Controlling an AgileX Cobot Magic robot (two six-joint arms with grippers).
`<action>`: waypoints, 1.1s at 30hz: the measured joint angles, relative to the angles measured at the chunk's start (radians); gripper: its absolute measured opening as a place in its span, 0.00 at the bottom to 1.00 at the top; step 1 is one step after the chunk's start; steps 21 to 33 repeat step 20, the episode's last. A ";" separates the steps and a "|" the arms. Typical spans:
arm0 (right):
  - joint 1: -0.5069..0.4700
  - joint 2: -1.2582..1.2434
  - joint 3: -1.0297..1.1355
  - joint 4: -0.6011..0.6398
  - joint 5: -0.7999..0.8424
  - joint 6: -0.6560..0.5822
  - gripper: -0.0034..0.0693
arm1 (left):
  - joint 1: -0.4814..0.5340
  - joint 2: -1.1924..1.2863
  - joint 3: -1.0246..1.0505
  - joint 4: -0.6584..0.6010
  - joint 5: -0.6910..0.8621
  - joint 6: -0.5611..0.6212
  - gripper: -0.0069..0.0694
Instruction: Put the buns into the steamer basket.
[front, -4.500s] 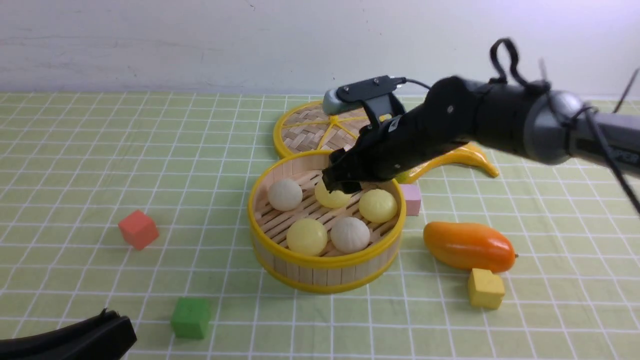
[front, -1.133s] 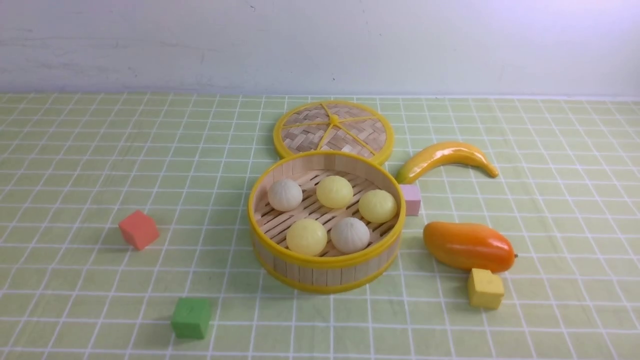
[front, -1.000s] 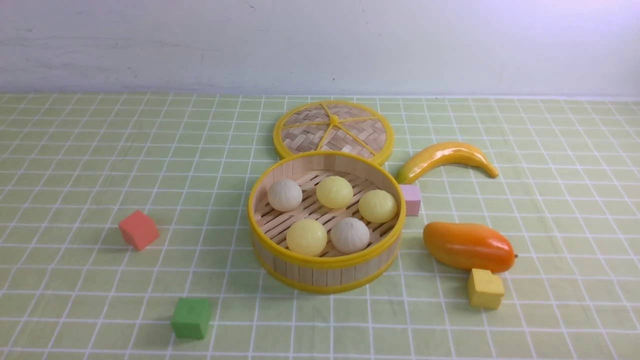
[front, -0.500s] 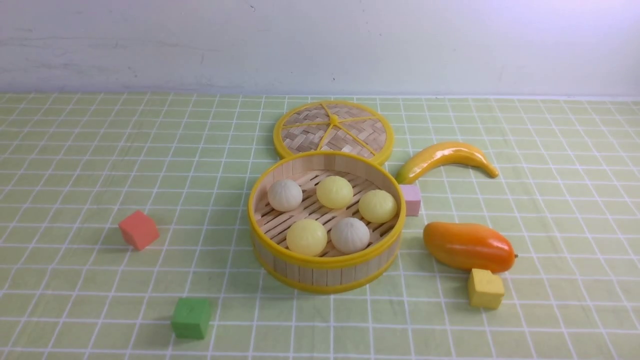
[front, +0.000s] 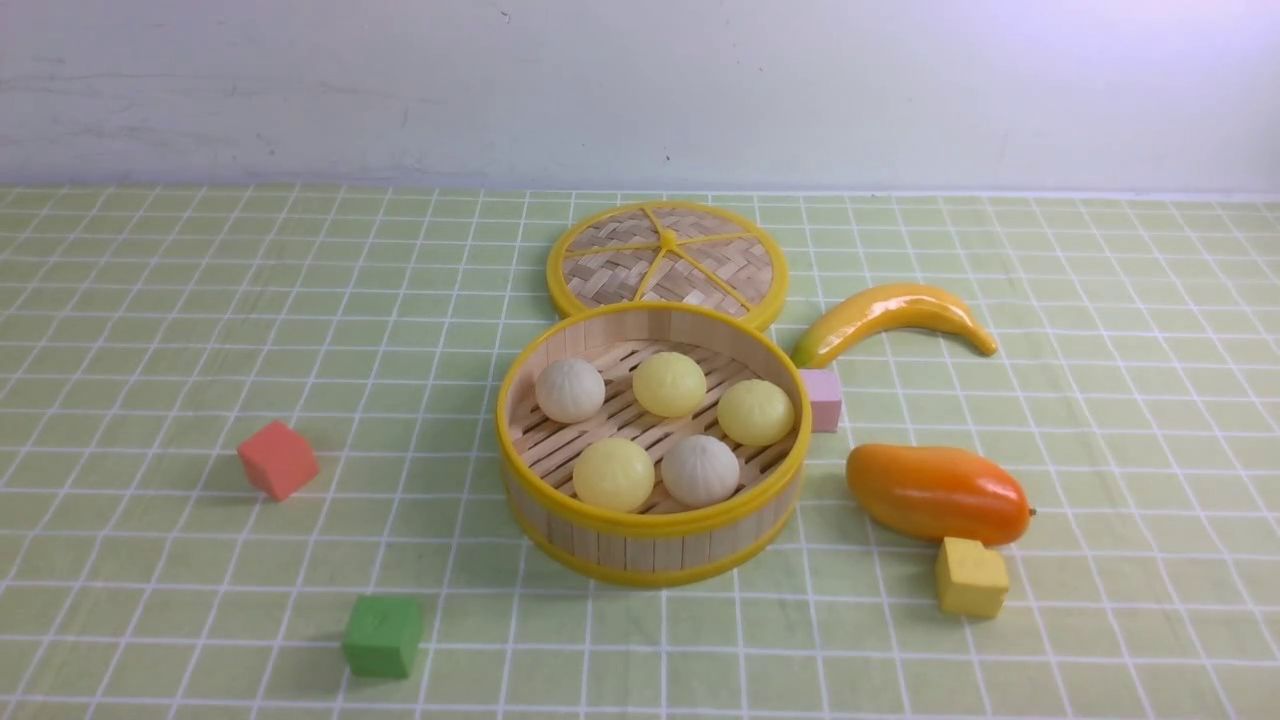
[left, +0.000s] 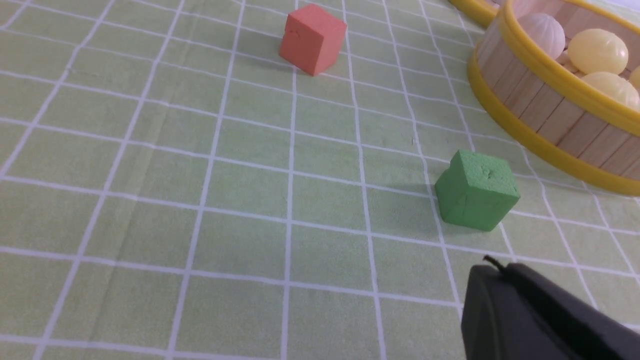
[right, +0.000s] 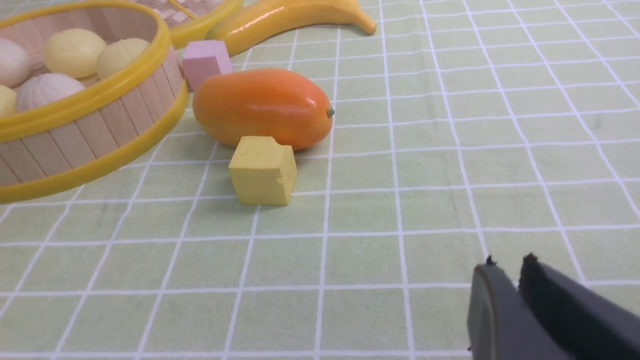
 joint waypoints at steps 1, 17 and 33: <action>0.000 0.000 0.000 0.000 0.000 0.000 0.16 | 0.000 0.000 0.000 0.000 0.000 0.000 0.07; 0.000 0.000 0.000 0.000 0.000 0.000 0.18 | 0.000 0.000 0.000 0.000 0.000 0.000 0.08; 0.000 0.000 0.000 0.000 0.000 0.000 0.19 | 0.000 0.000 0.000 0.000 0.000 0.000 0.08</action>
